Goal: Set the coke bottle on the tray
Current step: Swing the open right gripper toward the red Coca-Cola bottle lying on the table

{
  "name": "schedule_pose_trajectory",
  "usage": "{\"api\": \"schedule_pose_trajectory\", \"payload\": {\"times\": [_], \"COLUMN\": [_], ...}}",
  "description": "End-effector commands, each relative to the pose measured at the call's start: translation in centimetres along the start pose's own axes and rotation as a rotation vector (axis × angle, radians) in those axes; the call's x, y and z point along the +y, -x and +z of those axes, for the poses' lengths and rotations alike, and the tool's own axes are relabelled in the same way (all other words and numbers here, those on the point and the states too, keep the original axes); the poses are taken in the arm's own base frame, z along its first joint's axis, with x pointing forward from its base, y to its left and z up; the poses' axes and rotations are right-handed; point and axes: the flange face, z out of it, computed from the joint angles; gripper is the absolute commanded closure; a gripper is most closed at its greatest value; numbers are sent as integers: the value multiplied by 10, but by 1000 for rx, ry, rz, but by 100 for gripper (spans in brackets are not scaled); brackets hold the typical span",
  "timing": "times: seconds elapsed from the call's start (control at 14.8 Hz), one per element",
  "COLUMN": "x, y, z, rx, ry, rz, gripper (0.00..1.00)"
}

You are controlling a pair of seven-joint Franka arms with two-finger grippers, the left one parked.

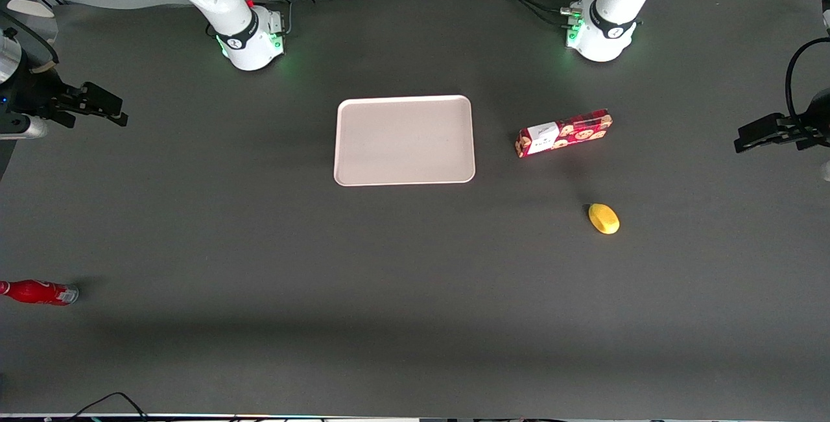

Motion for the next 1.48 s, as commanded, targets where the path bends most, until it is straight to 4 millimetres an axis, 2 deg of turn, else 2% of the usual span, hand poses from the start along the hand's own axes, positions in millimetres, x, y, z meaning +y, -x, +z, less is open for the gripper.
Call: {"api": "schedule_pose_trajectory", "payload": {"times": [0.0,0.2,0.34,0.47,0.61,0.88,1.01,1.42], "x": [-3,-1,11,41,64,116,128,124], "y": [-7,-7,-19,-28,-44,-90,-101,-123], "z": [-3,0,14,31,49,86,99,127], "rx": [-21,-35,-55,-78,-83,-99,-96,-112], "ry": [-3,-3,10,-2,68,156,173,235], "rz": [25,14,14,-31,-103,-268,-306,-383], "gripper": [0,0,0,0,0,0,0,0]}}
